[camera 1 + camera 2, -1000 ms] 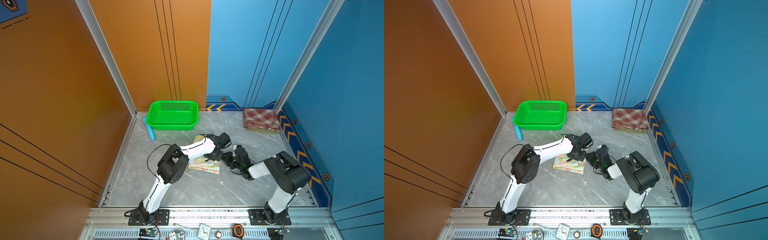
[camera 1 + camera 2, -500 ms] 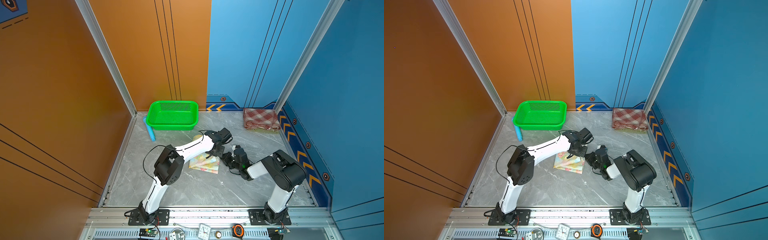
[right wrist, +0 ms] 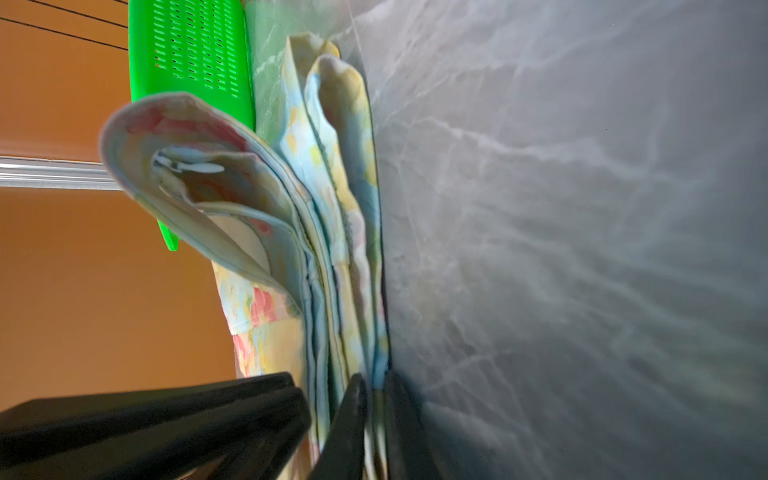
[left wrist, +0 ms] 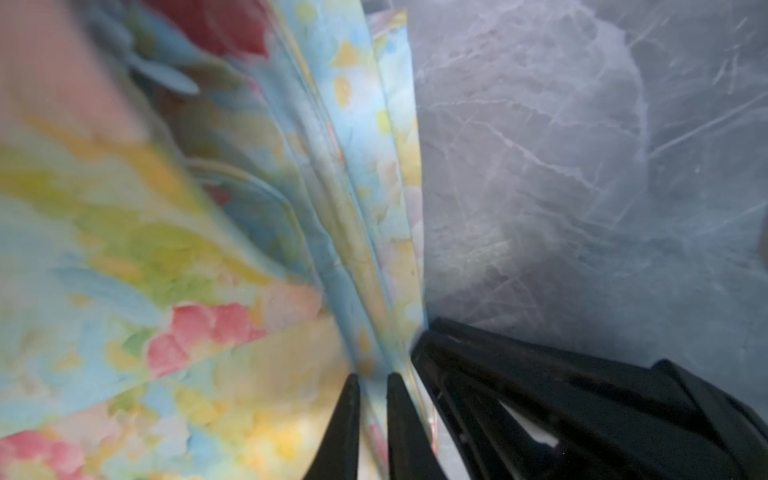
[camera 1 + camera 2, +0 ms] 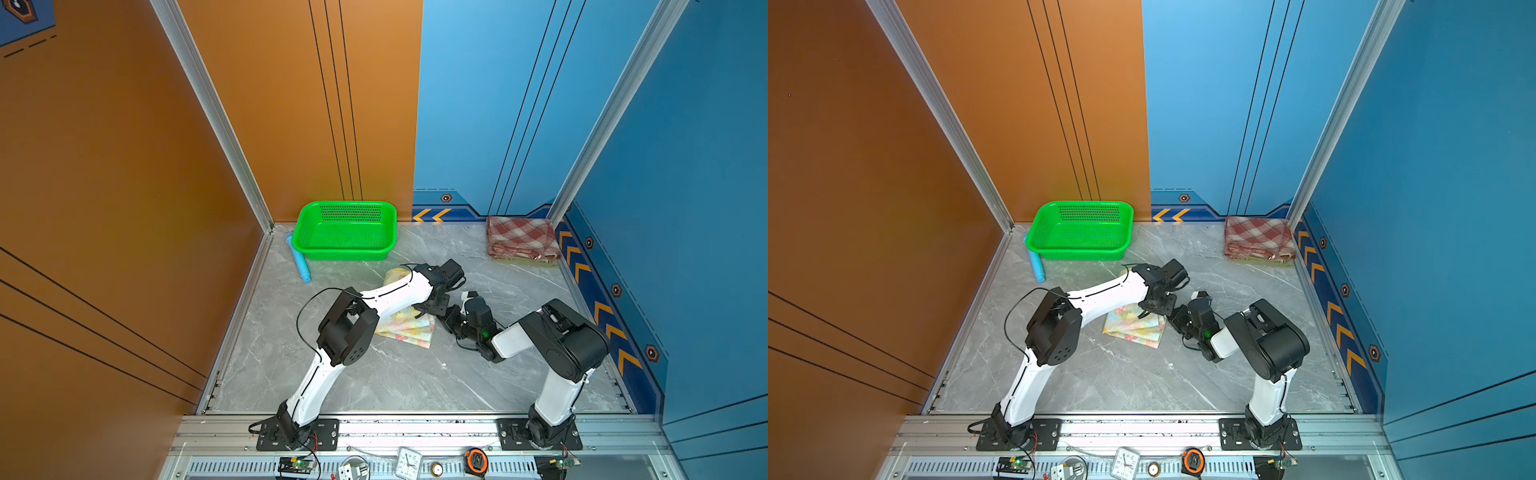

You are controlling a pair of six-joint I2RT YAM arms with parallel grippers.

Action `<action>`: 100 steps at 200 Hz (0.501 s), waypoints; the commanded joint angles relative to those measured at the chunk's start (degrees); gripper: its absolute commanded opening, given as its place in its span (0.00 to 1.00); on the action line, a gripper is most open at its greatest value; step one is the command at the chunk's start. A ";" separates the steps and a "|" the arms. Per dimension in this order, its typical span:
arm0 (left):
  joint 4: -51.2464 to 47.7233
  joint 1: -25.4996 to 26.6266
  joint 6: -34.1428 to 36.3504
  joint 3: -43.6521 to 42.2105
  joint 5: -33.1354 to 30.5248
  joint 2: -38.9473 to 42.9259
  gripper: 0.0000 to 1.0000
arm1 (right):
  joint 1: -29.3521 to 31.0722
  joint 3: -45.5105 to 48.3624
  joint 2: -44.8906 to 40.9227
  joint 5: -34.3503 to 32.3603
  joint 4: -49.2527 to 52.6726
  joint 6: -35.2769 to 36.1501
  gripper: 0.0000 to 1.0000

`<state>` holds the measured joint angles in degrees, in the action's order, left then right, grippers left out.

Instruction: Fold and stack the skirts

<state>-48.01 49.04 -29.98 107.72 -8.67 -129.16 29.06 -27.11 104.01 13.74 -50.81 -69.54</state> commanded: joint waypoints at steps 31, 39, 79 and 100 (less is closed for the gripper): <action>1.00 -0.38 -1.31 0.77 1.02 -0.39 0.30 | 1.00 1.25 3.27 0.15 5.93 -1.26 0.14; 1.01 -0.38 -1.41 0.74 1.11 -0.47 0.30 | 1.00 1.36 3.37 0.19 5.75 -1.30 0.14; 1.02 -0.41 -1.27 0.06 1.03 -0.37 0.27 | 0.95 1.71 3.48 0.16 5.32 -1.39 0.14; 1.00 -0.62 -0.90 -0.40 0.30 0.94 0.28 | 0.94 1.89 3.79 0.16 5.11 -1.30 0.14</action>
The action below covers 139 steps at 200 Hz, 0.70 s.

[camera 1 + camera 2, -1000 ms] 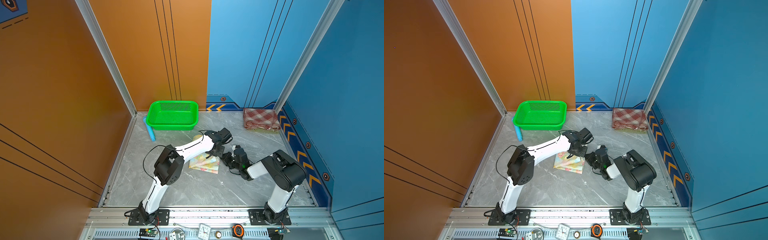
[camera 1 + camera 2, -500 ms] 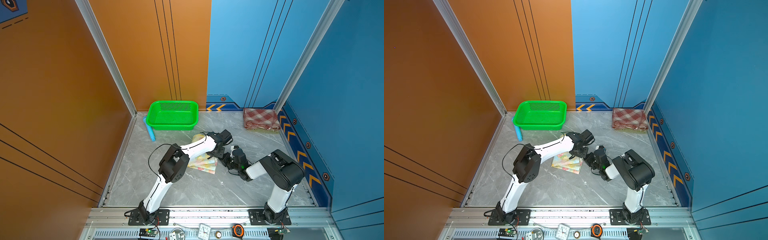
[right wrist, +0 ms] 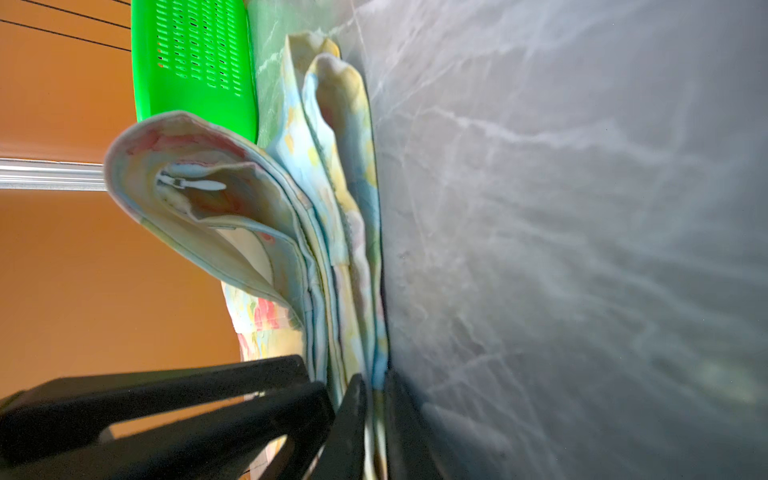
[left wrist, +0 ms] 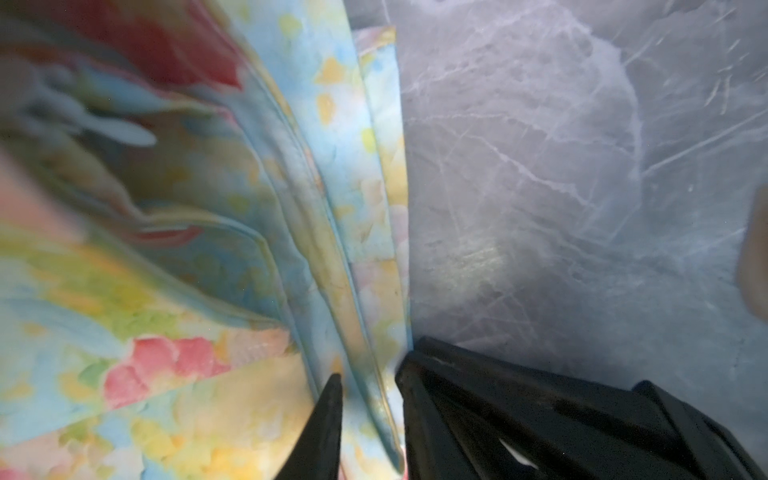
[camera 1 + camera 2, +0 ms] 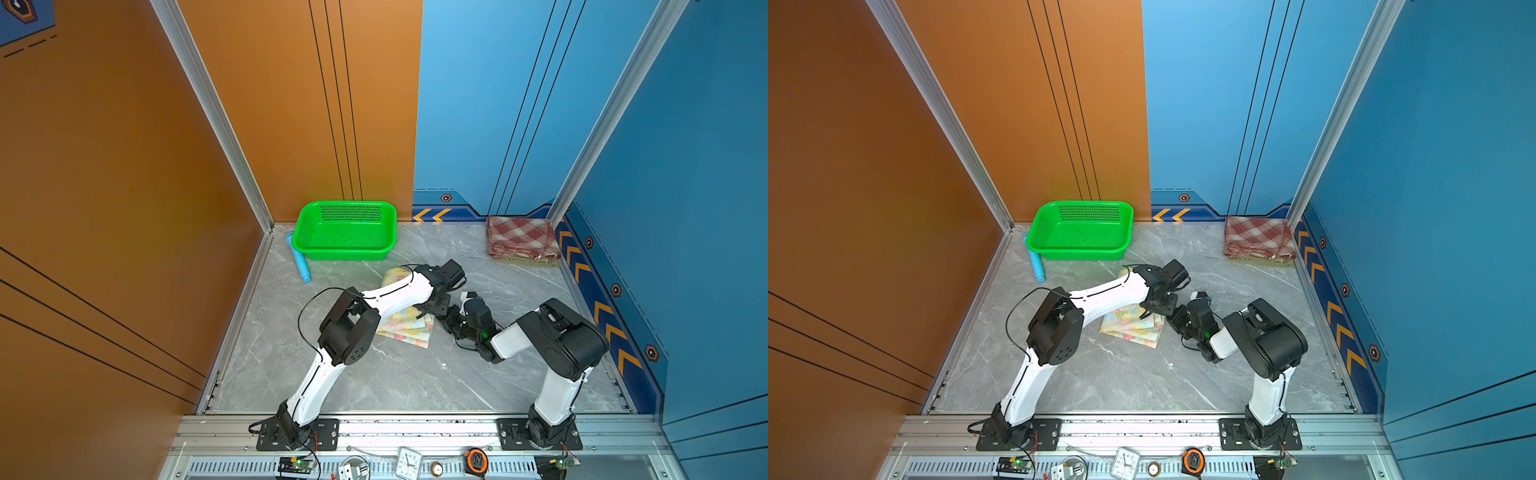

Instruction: Fold and stack the skirts

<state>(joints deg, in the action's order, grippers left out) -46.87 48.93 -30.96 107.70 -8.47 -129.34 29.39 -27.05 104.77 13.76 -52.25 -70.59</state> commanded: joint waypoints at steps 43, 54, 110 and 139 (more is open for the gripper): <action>-0.23 -0.76 1.24 -2.84 -1.40 3.28 0.29 | 0.63 2.00 3.33 0.24 5.75 -0.60 0.14; -0.24 -0.75 1.04 -4.06 -1.78 3.71 0.29 | 0.58 2.00 3.33 0.22 5.81 -0.52 0.14; -0.20 -0.02 1.20 -6.66 -4.89 6.53 0.34 | 0.58 1.74 4.19 0.61 5.80 -0.25 0.14; -0.28 -0.11 1.58 -7.33 -6.55 8.19 0.42 | 0.56 1.56 4.13 0.74 6.19 -0.02 0.14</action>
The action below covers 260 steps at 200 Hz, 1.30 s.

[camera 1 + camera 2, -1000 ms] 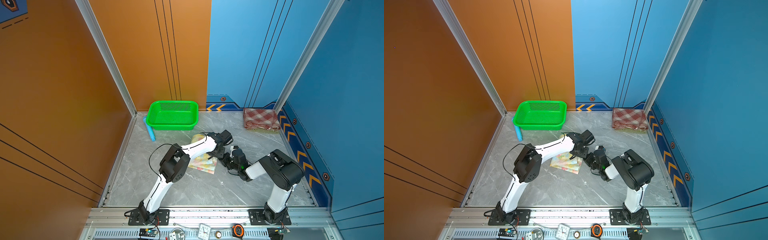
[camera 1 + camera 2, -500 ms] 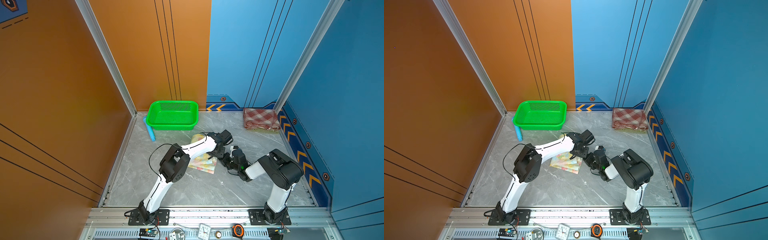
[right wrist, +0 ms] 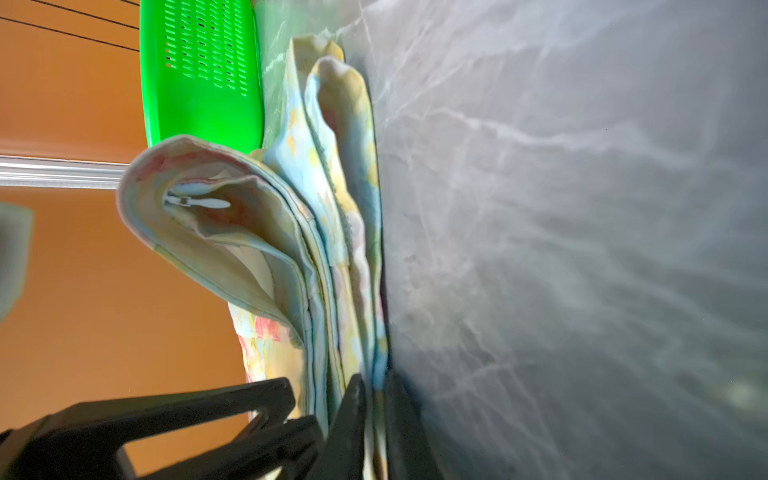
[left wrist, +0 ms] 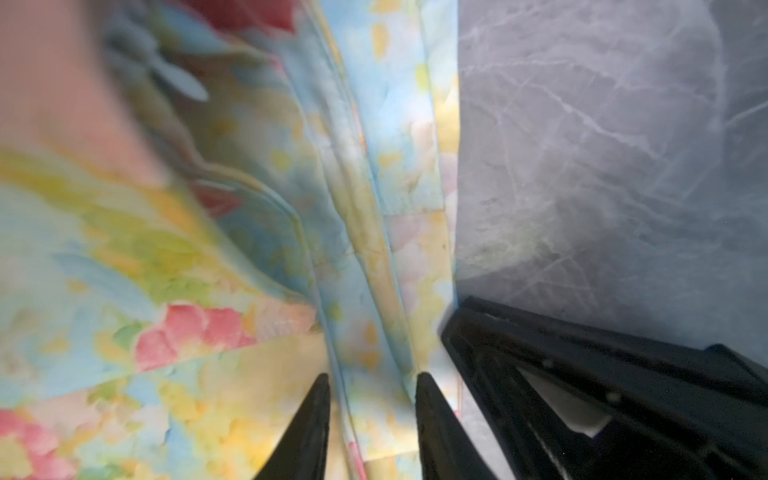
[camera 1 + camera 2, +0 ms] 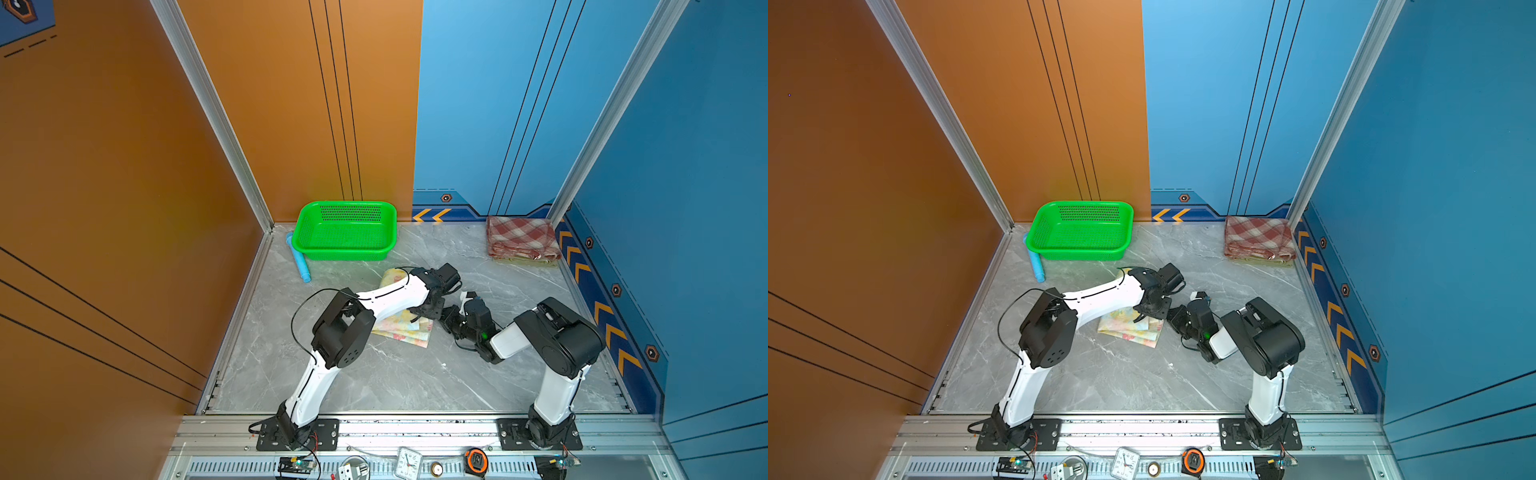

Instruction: Fold and stack the skirts

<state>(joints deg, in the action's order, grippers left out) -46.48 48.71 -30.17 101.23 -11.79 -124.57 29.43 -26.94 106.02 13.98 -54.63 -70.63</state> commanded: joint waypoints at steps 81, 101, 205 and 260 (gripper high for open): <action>-1.84 -0.87 1.37 -1.43 -4.03 0.73 0.44 | 0.53 1.14 3.01 0.88 8.41 -0.05 0.14; -1.81 -0.84 1.07 -1.30 -3.72 -0.38 0.41 | 0.53 1.32 2.99 0.95 8.40 -0.12 0.14; -1.77 -1.27 0.72 -1.94 -4.00 -0.41 0.00 | 0.43 1.88 3.10 0.64 7.79 -0.13 0.14; -1.23 -2.08 -0.27 -1.21 -1.26 5.45 0.00 | 1.53 1.90 3.51 -0.39 6.05 -0.82 0.14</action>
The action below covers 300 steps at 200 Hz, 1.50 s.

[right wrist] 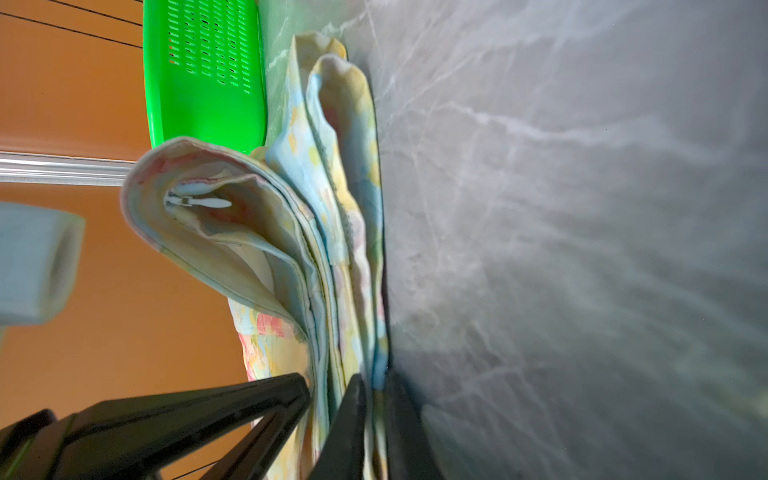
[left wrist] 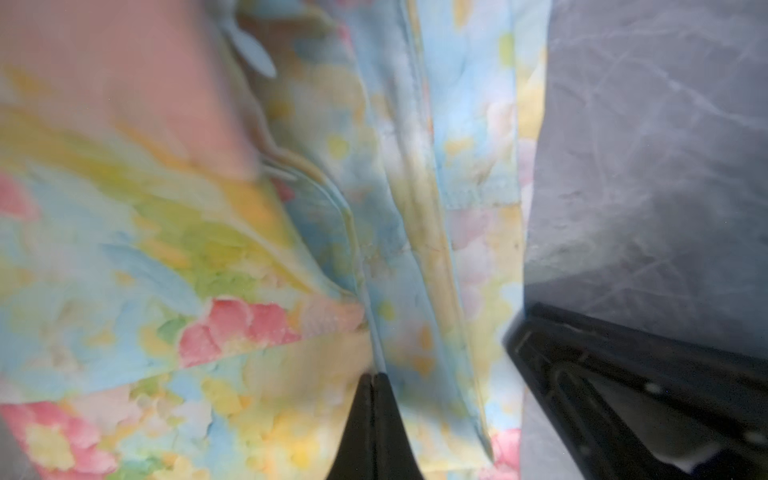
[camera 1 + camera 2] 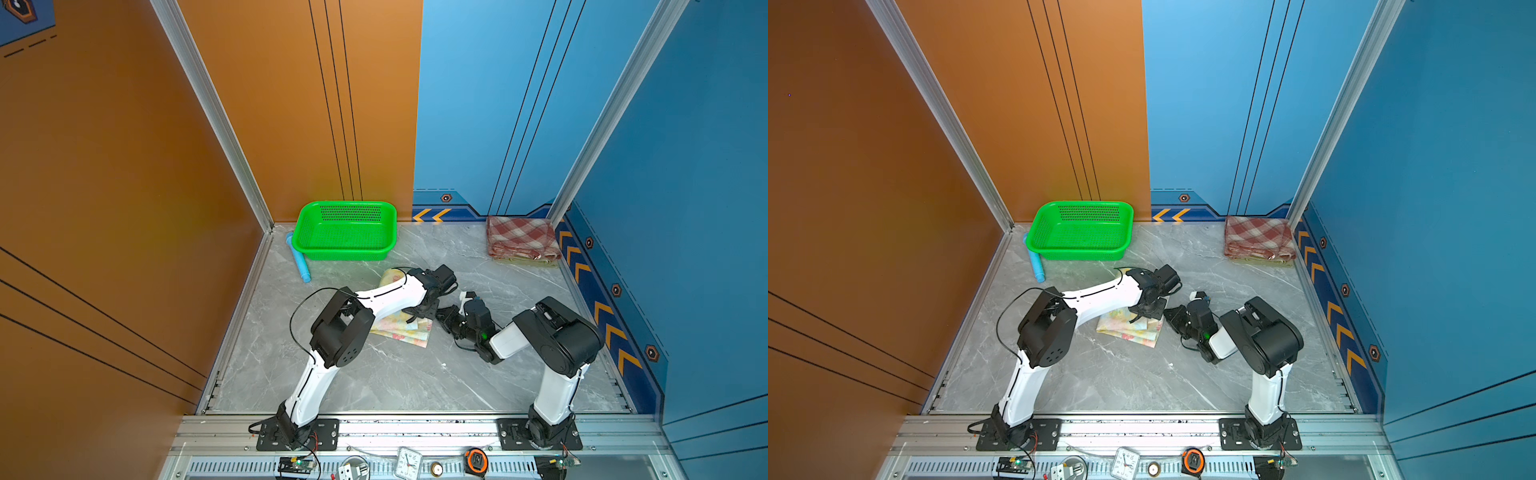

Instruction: Fold and stack the skirts

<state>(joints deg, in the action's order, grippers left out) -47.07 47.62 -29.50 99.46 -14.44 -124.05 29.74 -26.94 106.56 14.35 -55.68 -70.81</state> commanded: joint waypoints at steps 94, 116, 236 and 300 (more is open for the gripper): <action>2.27 -1.29 -4.38 4.16 6.24 0.39 0.00 | 2.33 1.36 4.76 -0.56 5.03 -1.66 0.14; 2.71 -1.10 -4.69 4.62 6.63 -1.25 0.00 | 2.41 1.36 4.89 -0.42 4.97 -1.64 0.14; 2.30 -0.40 -0.93 -8.85 -3.71 7.88 0.45 | 2.32 1.15 6.60 -0.11 4.35 -1.44 0.14; 2.41 0.50 -0.85 -7.40 -3.15 3.45 0.43 | 2.36 1.11 5.42 -0.37 5.73 -1.11 0.14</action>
<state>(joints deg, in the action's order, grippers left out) -43.86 47.33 -30.92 90.98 -16.62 -118.08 31.57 -27.18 109.16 14.41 -60.53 -72.07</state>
